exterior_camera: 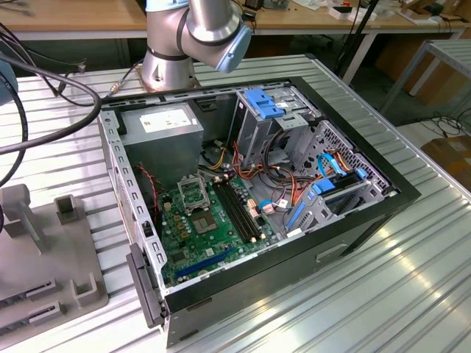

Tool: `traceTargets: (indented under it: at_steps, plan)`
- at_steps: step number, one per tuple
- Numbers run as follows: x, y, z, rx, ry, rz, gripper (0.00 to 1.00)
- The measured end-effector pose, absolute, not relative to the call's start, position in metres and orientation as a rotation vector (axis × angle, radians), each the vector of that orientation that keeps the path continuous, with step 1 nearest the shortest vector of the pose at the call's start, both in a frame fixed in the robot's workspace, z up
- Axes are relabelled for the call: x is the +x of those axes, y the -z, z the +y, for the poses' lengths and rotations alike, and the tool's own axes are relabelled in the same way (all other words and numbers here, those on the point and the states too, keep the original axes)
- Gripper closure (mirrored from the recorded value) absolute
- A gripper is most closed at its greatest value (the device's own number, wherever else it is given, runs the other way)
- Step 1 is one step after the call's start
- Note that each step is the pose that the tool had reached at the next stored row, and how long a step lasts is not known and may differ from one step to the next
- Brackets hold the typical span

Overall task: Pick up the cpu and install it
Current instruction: 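Pick up the cpu and move it towards the insertion slot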

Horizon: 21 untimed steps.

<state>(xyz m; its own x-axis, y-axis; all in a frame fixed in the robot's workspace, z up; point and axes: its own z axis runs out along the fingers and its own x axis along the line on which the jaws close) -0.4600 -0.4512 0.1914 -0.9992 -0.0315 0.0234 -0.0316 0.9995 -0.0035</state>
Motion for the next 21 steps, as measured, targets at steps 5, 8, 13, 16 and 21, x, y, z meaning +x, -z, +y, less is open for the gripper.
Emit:
traceTargets:
  at_steps: [5,8,13,16,21]
  plan:
    - [-0.46,-0.1925,-0.4512,0.049,-0.006,-3.118,0.38]
    - [-0.46,-0.1927,-0.4512,0.049,-0.006,-3.118,0.38]
    - [-0.46,-0.1927,-0.4512,0.049,-0.006,-3.118,0.46]
    - [-0.46,-0.1928,-0.4512,0.049,-0.006,-3.118,0.53]
    - [-0.46,-0.1929,-0.4512,0.049,-0.006,-3.118,0.53]
